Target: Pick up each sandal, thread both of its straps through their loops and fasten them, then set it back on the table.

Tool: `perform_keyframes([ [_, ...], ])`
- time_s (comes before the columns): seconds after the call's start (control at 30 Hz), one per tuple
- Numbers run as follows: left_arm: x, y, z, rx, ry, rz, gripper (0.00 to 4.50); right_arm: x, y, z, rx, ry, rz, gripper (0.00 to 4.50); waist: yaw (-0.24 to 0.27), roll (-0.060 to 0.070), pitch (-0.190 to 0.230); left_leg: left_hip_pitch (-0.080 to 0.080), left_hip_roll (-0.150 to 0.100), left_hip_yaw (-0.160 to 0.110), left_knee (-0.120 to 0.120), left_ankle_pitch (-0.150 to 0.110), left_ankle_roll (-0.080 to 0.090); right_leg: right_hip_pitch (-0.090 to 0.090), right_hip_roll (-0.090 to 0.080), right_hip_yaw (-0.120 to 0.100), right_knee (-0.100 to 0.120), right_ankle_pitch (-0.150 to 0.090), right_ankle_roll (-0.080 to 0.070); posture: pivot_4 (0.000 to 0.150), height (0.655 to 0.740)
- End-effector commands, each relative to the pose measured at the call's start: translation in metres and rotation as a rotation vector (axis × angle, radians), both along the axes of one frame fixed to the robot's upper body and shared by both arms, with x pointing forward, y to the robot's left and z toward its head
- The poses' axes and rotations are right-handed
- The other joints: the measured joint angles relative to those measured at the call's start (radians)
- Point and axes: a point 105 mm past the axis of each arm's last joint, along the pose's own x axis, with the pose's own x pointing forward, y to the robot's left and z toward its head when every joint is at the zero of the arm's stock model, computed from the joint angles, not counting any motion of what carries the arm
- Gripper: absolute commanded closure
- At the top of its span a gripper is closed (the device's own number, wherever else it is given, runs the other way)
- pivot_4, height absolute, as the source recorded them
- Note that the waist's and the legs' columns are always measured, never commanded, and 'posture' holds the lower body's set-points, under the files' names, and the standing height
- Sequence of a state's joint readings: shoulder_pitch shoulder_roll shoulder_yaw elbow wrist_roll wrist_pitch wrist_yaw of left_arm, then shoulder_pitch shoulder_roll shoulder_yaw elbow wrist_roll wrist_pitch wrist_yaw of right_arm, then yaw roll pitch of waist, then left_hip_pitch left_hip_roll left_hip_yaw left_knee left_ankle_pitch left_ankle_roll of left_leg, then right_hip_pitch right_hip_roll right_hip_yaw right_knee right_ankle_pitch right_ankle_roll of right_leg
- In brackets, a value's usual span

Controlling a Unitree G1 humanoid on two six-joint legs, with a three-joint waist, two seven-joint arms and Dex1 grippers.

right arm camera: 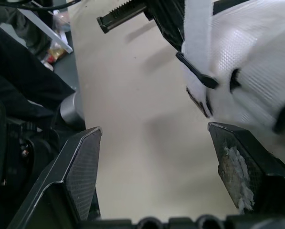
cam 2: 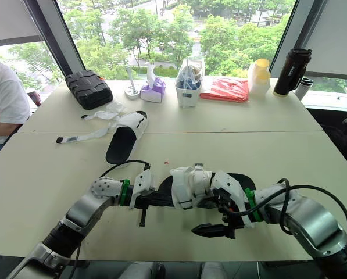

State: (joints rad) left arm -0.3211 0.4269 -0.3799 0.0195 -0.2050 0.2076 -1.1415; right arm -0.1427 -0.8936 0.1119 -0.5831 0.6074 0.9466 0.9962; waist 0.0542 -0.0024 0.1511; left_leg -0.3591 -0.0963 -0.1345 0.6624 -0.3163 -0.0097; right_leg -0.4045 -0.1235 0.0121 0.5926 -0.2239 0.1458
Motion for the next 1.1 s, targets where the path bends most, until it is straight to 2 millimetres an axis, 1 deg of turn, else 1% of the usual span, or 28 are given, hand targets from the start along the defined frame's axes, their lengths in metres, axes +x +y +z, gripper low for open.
perform_keyframes([
  [0.03,-0.018,0.007,-0.048,0.148,0.145,-0.005,4.50,0.002,0.007,0.010,0.033,-0.044,0.001,0.67,0.000,0.000,0.000,0.000,0.000,0.000,0.000,0.000,0.000,0.000,0.000,0.000,0.000,0.000,0.000,0.150,0.7400],
  [0.33,-0.019,0.004,-0.047,0.145,0.144,-0.013,4.50,0.007,0.012,0.009,0.037,-0.060,-0.007,0.67,0.000,0.000,0.000,0.000,0.000,0.000,0.000,0.000,0.000,0.000,0.000,0.000,0.000,-0.001,0.001,0.150,0.7400],
  [0.57,-0.020,0.005,-0.047,0.148,0.146,-0.015,4.50,0.004,0.027,0.012,0.094,-0.012,0.021,0.67,-0.008,0.000,0.000,0.001,0.000,0.000,0.000,0.000,0.000,0.000,0.000,0.000,0.000,-0.002,0.001,0.150,0.7400],
  [0.8,-0.020,0.005,-0.048,0.149,0.146,-0.016,4.50,0.006,0.035,0.010,0.124,0.041,0.037,0.67,-0.012,0.000,0.000,0.001,0.001,0.000,0.000,0.000,0.000,0.000,0.001,0.000,0.000,-0.002,0.000,0.150,0.7400],
  [1.07,-0.021,0.007,-0.048,0.151,0.146,-0.014,4.50,0.012,0.035,0.003,0.093,0.045,0.027,0.67,-0.012,0.001,0.000,0.001,0.000,-0.001,0.000,0.000,0.000,0.000,0.001,0.000,0.000,-0.001,0.000,0.150,0.7400],
  [1.1,-0.021,0.007,-0.048,0.151,0.145,-0.014,4.50,0.013,0.035,0.001,0.088,0.049,0.025,0.90,-0.012,0.001,0.000,0.001,0.000,-0.001,0.000,0.000,0.000,0.000,0.001,0.000,0.000,-0.002,0.000,0.150,0.7400],
])
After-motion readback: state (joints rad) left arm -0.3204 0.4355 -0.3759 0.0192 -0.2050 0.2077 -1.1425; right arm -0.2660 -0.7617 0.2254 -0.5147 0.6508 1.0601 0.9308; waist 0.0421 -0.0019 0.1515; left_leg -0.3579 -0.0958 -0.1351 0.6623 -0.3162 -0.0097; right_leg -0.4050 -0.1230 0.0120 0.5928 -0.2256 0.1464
